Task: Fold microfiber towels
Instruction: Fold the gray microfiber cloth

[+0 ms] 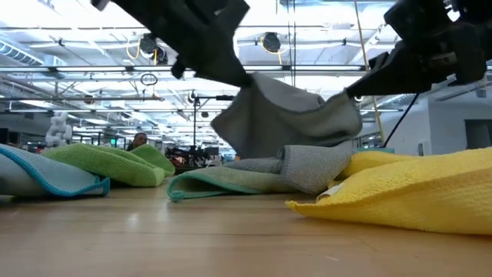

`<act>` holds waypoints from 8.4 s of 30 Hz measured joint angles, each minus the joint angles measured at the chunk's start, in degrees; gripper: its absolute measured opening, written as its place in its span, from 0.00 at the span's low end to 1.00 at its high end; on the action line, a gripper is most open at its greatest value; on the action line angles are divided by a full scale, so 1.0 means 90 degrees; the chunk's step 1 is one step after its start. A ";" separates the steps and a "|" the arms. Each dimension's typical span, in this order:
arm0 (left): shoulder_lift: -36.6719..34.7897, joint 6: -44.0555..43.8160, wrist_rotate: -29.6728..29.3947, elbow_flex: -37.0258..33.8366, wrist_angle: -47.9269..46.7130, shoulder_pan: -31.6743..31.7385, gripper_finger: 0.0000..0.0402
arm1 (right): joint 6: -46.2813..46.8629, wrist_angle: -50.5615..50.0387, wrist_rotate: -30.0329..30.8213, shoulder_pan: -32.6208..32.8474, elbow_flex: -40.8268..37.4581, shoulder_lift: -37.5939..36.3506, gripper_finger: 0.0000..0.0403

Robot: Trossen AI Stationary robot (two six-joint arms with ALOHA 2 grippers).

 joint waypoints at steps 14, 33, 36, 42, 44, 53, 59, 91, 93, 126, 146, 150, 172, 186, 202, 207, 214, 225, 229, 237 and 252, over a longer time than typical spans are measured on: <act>0.0305 0.1126 -0.0420 0.0000 0.0840 -0.0343 0.54 | 0.0435 0.1076 0.0037 -0.0750 -0.0110 0.0053 0.00; 0.1515 0.3564 0.1070 0.0020 0.4033 0.0177 0.56 | 0.0535 0.1733 -0.1186 -0.1205 -0.0105 0.0051 0.00; 0.1681 0.3659 0.1102 0.0049 0.4241 0.0261 0.45 | 0.0526 0.1725 -0.1185 -0.1205 -0.0105 0.0051 0.00; 0.1672 0.3891 0.0996 0.0049 0.4274 0.0285 0.05 | 0.0501 0.1554 -0.1508 -0.1200 -0.0100 0.0051 0.00; 0.1672 0.3863 0.0993 0.0049 0.4377 0.0292 0.04 | 0.0472 0.1472 -0.1523 -0.1197 -0.0100 0.0049 0.00; 0.1669 0.3689 0.0993 0.0049 0.4051 0.0292 0.02 | 0.0628 0.0804 -0.1469 -0.1197 -0.0100 0.0051 0.12; 0.1669 0.3533 0.0993 0.0049 0.3961 0.0346 0.01 | 0.0689 0.0552 -0.1395 -0.1196 -0.0100 0.0051 0.30; 0.1669 0.3235 0.1064 0.0049 0.3727 0.0367 0.02 | 0.0598 0.1689 0.0016 -0.0625 -0.0100 0.0695 0.44; 0.1669 0.3235 0.1064 0.0049 0.3733 0.0367 0.01 | 0.0591 0.2020 0.0012 -0.0681 -0.0100 0.0969 0.44; 0.1545 0.2588 0.0825 0.0049 0.3011 0.0362 0.16 | -0.0150 0.2927 -0.0478 -0.1039 -0.0100 0.1256 0.01; 0.1152 -0.0960 0.0975 -0.0216 -0.0844 0.0460 0.49 | -0.0756 0.1068 -0.0498 -0.1795 -0.0105 -0.0333 0.00; 0.1214 -0.0958 0.0972 -0.0209 -0.0578 0.0469 0.49 | -0.0817 0.1053 -0.0669 -0.1809 -0.0105 -0.0331 0.00; 0.1336 -0.0475 0.1242 -0.0209 -0.0152 0.0785 0.03 | -0.0817 0.0769 -0.0831 -0.1812 -0.0104 -0.0333 0.00; 0.1330 -0.1150 0.1454 -0.0209 -0.0481 0.0611 0.22 | -0.0862 0.0734 -0.0833 -0.1812 -0.0103 -0.0333 0.00; 0.0423 -0.0349 0.0719 0.0285 -0.0523 -0.0431 0.01 | -0.0109 0.0560 -0.1664 -0.1103 -0.0071 -0.0772 0.00; 0.0074 0.0424 0.0196 0.1091 -0.0942 -0.1363 0.01 | -0.0085 0.0515 -0.1656 -0.0353 0.0387 -0.1032 0.00; 0.0057 0.1435 -0.0315 0.2712 -0.2261 -0.2288 0.00 | 0.0090 -0.1188 -0.2090 0.0399 0.1816 -0.1130 0.00; 0.0054 0.2460 0.0322 0.3589 -0.3555 -0.2528 0.00 | 0.0272 -0.4621 -0.3169 0.0556 0.3527 -0.1234 0.00; -0.0256 0.2926 0.0340 0.4007 -0.3665 -0.2513 0.00 | 0.0010 -0.5033 -0.3167 0.0353 0.4042 -0.1333 0.00; -0.0817 0.2538 0.0141 0.4299 -0.4476 -0.2394 0.00 | -0.0149 -0.5455 -0.2832 0.0018 0.4567 -0.1383 0.00; -0.0279 -0.0636 -0.0140 0.2005 -0.5014 -0.1606 0.00 | -0.0319 -0.4460 -0.2208 -0.0312 0.2272 -0.1326 0.01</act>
